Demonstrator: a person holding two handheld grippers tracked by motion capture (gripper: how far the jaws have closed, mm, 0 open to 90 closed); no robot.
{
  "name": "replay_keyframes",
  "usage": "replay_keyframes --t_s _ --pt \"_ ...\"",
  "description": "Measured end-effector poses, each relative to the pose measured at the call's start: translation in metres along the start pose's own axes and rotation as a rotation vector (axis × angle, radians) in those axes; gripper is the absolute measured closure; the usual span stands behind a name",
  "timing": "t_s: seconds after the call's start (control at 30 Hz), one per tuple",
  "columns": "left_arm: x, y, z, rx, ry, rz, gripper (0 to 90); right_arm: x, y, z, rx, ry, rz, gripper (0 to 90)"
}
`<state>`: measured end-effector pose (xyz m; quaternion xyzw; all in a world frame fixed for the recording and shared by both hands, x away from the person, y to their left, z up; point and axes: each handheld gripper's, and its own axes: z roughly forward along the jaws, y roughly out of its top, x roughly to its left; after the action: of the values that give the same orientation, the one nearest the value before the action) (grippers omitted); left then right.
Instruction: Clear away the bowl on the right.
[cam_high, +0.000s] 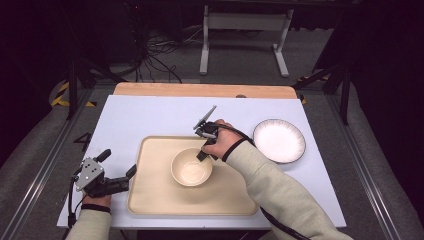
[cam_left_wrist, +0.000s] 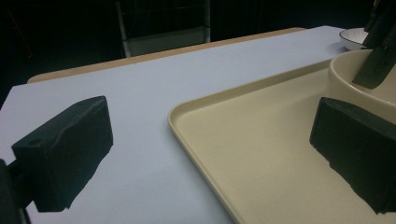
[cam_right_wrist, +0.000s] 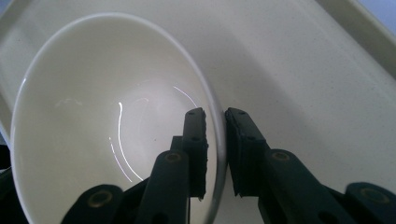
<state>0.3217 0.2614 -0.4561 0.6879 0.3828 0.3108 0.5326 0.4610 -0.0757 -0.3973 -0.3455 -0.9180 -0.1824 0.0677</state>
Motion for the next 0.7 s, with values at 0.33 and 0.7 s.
replay_keyframes --t_s 0.33,0.7 --pt "0.0 0.0 0.0 0.001 0.001 0.001 0.2 -0.003 -0.002 -0.002 -0.034 -0.014 0.003 66.8" --pt "0.001 0.0 0.0 0.001 -0.001 0.002 0.2 0.005 -0.016 -0.016 -0.233 -0.073 -0.068 41.8"
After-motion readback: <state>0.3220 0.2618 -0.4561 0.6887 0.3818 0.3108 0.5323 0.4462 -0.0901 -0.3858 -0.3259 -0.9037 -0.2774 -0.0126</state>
